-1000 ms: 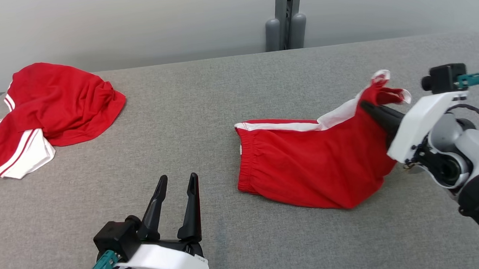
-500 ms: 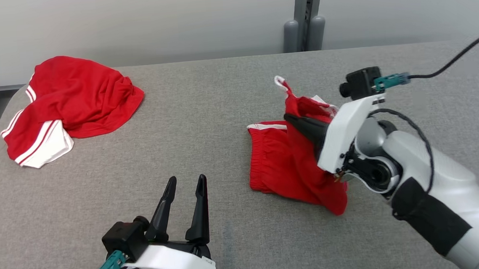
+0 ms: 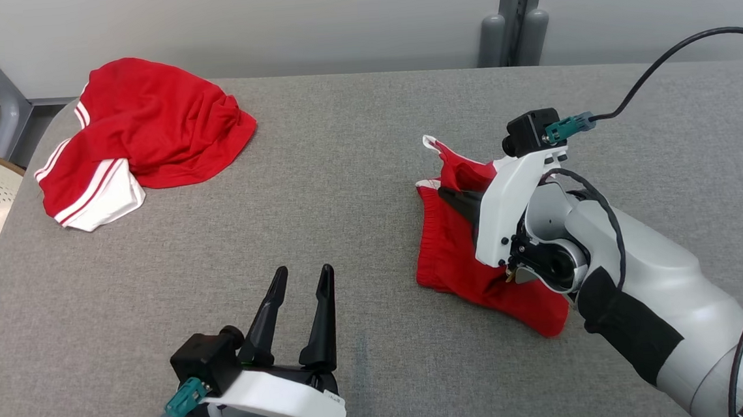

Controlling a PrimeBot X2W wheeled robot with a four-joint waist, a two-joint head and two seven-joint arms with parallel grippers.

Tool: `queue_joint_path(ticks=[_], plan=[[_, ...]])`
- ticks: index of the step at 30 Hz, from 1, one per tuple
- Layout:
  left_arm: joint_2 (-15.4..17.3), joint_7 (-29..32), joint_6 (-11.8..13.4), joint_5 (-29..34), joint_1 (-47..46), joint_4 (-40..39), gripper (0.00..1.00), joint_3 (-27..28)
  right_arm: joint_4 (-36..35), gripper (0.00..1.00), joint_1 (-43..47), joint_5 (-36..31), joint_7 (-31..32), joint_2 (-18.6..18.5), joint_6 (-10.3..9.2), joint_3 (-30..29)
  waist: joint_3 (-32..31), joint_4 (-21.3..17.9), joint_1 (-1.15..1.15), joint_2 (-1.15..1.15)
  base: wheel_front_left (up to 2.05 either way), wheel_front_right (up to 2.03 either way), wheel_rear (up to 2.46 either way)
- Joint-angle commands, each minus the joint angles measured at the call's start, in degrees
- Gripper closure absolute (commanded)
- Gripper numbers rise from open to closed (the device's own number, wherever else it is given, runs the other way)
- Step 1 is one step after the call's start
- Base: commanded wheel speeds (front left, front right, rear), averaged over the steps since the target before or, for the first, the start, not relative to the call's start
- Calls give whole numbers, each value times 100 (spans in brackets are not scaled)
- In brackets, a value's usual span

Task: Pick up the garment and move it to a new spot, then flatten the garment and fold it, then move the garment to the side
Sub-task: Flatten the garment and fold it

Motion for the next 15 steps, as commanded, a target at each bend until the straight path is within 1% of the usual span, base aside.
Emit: queue_joint_path(ticks=[1,4,7,15], plan=[[20,-34,-31,-14,-101,20,0,-4,114,100,-58,-44,-21,29,2,19,22,33,0,0,0,0,0],[6,-33,-42,-25,-154,45,0,-32,363,100,-69,-94,3,131,3,103,47,74,0,0,0,0,0],[-5,-33,-37,-38,-151,59,0,-35,422,0,-46,-94,-12,192,3,177,57,95,0,0,0,0,0],[-17,-34,-29,-14,-143,81,0,16,453,0,-60,-10,-100,233,3,269,32,18,0,0,0,0,0]])
